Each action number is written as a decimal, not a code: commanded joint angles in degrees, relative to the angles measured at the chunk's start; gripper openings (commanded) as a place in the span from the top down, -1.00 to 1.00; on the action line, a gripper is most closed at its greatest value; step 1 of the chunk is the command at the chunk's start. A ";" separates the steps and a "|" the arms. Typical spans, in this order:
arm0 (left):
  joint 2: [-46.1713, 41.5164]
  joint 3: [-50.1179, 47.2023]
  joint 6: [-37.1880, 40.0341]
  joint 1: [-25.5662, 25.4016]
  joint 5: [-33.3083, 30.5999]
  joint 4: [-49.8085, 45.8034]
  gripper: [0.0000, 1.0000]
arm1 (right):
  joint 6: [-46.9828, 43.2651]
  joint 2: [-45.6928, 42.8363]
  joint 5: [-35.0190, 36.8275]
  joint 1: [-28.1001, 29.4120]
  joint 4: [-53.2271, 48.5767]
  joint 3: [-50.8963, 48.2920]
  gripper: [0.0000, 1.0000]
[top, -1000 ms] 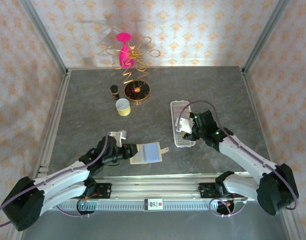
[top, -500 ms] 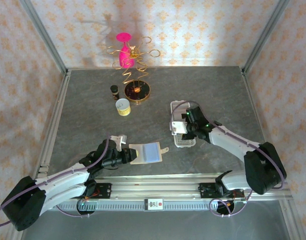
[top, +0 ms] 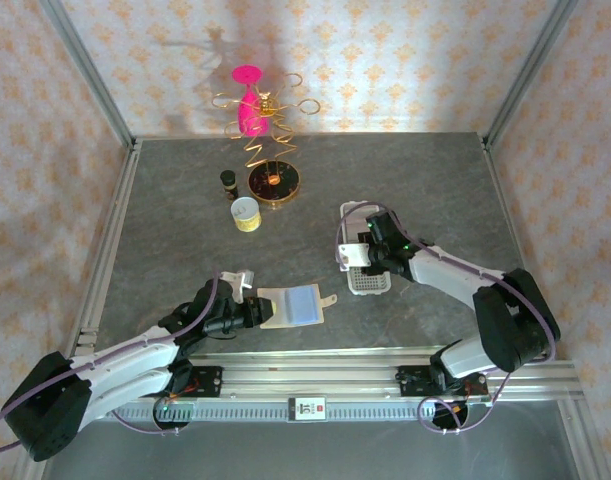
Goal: Put the credit cards into the card holder
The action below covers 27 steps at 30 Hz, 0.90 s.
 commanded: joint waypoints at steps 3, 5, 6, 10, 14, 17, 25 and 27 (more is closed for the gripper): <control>0.35 -1.27 0.14 -0.49 -0.20 1.79 0.54 | 0.05 -1.88 1.29 -0.39 -0.22 1.54 0.22; 0.62 -1.27 0.14 -0.49 -0.20 2.04 0.55 | 0.08 -2.40 1.11 -0.39 -0.62 1.37 0.32; 0.76 -1.27 0.14 -0.42 -0.11 2.14 0.56 | 0.15 -2.61 1.15 -0.37 -0.62 1.34 0.35; 1.39 -1.26 -0.02 -0.58 -0.11 2.62 0.57 | 0.17 -3.64 1.42 -0.37 -1.26 1.27 0.45; 1.99 -1.10 -0.03 -0.67 0.07 2.99 0.58 | 0.43 -4.50 1.41 -0.35 -1.50 1.10 0.49; 2.17 -1.06 -0.12 -0.84 -0.01 3.20 0.59 | 0.60 -5.00 1.16 -0.38 -1.50 0.92 0.55; 3.61 -1.18 -0.20 -1.00 -0.36 3.54 0.62 | 1.22 -6.08 0.81 -0.39 -1.85 1.01 0.75; 3.79 -1.16 -0.21 -1.15 -0.62 3.50 0.62 | 1.47 -6.61 0.63 -0.39 -2.07 1.02 0.79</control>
